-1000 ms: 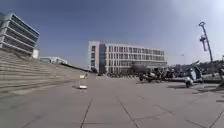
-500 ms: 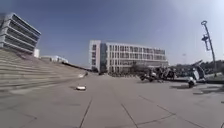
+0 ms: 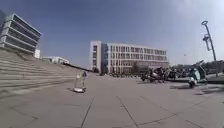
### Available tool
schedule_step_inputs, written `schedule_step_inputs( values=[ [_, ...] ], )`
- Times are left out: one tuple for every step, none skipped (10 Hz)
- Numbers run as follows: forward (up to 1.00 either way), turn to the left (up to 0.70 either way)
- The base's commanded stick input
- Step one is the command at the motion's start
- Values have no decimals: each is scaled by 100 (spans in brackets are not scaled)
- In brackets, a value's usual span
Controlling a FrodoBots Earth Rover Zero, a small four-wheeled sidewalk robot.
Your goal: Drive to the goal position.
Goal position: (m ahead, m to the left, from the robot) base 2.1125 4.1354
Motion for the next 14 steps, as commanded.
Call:
schedule_step_inputs(
  values=[
    [5,5],
    [5,6],
    [5,6],
    [5,7],
    [3,15],
    [2,22],
    [0,29],
    [4,2],
    [1,5],
    [28,4],
    [66,3],
    [100,2],
    [100,2],
    [100,2]
  ],
)
